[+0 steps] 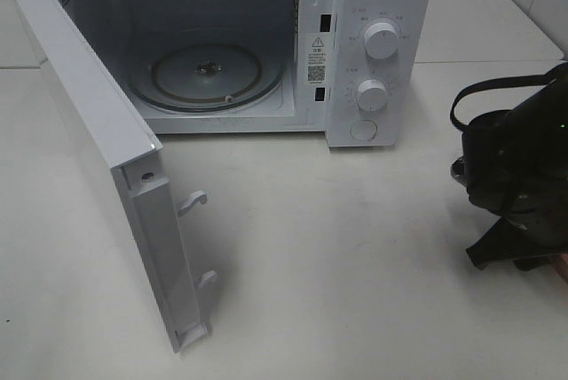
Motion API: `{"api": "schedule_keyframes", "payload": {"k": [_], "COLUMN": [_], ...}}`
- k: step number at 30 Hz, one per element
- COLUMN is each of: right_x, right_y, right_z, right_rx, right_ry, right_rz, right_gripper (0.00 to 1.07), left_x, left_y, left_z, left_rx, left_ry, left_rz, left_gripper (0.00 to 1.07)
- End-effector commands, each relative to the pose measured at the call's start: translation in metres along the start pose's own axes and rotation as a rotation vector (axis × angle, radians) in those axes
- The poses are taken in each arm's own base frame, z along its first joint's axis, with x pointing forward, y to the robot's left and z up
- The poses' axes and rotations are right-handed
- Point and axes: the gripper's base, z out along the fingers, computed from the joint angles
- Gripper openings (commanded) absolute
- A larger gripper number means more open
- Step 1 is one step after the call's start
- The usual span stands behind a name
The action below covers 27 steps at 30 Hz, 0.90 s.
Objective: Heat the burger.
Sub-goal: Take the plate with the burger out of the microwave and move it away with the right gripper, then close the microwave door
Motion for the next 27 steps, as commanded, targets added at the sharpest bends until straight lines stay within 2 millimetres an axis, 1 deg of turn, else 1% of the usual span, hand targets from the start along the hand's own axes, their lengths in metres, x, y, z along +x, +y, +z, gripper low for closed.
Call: {"api": "schedule_keyframes", "payload": {"k": [1, 2, 3, 4, 5, 6, 7, 8, 9, 10, 11, 12, 13, 14, 15, 16, 17, 19, 20, 22, 23, 25, 27], "right_x": [-0.004, -0.004, -0.005, -0.005, -0.005, -0.005, -0.004, -0.004, -0.003, -0.002, -0.002, 0.001, 0.002, 0.002, 0.006, 0.008, 0.008, 0.018, 0.018, 0.026, 0.026, 0.034, 0.037], "right_y": [-0.012, -0.012, -0.018, -0.022, -0.022, -0.029, -0.033, -0.033, -0.04, -0.044, -0.044, -0.051, -0.054, -0.054, -0.06, -0.063, -0.063, -0.074, -0.074, -0.082, -0.082, -0.089, -0.091], "right_z": [-0.022, -0.022, -0.033, -0.039, -0.039, -0.05, -0.057, -0.057, -0.069, -0.076, -0.076, -0.089, -0.095, -0.095, -0.107, -0.113, -0.113, -0.135, -0.135, -0.148, -0.148, -0.16, -0.163], "right_rx": [-0.074, -0.074, -0.107, -0.127, -0.127, -0.158, -0.179, -0.179, -0.221, -0.248, -0.248, -0.304, -0.329, -0.329, -0.386, -0.419, -0.419, -0.525, -0.525, -0.586, -0.586, -0.637, -0.651], "right_ry": [-0.057, -0.057, -0.081, -0.097, -0.097, -0.132, -0.154, -0.154, -0.196, -0.217, -0.217, -0.26, -0.28, -0.28, -0.322, -0.342, -0.342, -0.41, -0.41, -0.453, -0.453, -0.496, -0.508], "right_rz": [-0.028, -0.028, -0.031, -0.032, -0.032, -0.056, -0.063, -0.063, -0.072, -0.07, -0.07, -0.055, -0.051, -0.051, -0.028, -0.014, -0.014, 0.023, 0.023, 0.037, 0.037, 0.051, 0.053], "right_gripper": [0.64, 0.64, 0.67, 0.68, 0.68, 0.72, 0.74, 0.74, 0.77, 0.78, 0.78, 0.79, 0.79, 0.79, 0.78, 0.78, 0.78, 0.77, 0.77, 0.77, 0.77, 0.76, 0.76], "left_x": [0.002, 0.002, 0.002, 0.002, 0.002, 0.002, 0.002, 0.002, 0.002, 0.002, 0.002, 0.002, 0.002, 0.002, 0.002, 0.002, 0.002, 0.002, 0.002, 0.002, 0.002, 0.002, 0.002], "left_y": [0.0, 0.0, 0.0, 0.0, 0.0, 0.0, 0.0, 0.0, 0.0, 0.0, 0.0, 0.0, 0.0, 0.0, 0.0, 0.0, 0.0, 0.0, 0.0, 0.0, 0.0, 0.0, 0.0], "left_z": [-0.002, -0.002, -0.002, -0.002, -0.002, -0.002, -0.002, -0.002, -0.002, -0.002, -0.002, -0.002, -0.002, -0.002, -0.002, -0.002, -0.002, -0.002, -0.002, -0.002, -0.002, -0.002, -0.002], "left_rx": [0.002, 0.002, 0.002, 0.002, 0.002, 0.002, 0.002, 0.002, 0.002, 0.002, 0.002, 0.002, 0.002, 0.002, 0.002, 0.002, 0.002, 0.002, 0.002, 0.002, 0.002, 0.002, 0.002], "left_ry": [-0.021, -0.021, -0.021, -0.021, -0.021, -0.021, -0.021, -0.021, -0.021, -0.021, -0.021, -0.021, -0.021, -0.021, -0.021, -0.021, -0.021, -0.021, -0.021, -0.021, -0.021, -0.021, -0.021], "left_rz": [-0.004, -0.004, -0.004, -0.004, -0.004, -0.004, -0.004, -0.004, -0.004, -0.004, -0.004, -0.004, -0.004, -0.004, -0.004, -0.004, -0.004, -0.004, -0.004, -0.004, -0.004, -0.004, -0.004], "left_gripper": [0.98, 0.98, 0.98, 0.98, 0.98, 0.98, 0.98, 0.98, 0.98, 0.98, 0.98, 0.98, 0.98, 0.98, 0.98, 0.98, 0.98, 0.98, 0.98, 0.98, 0.98, 0.98, 0.98]}}
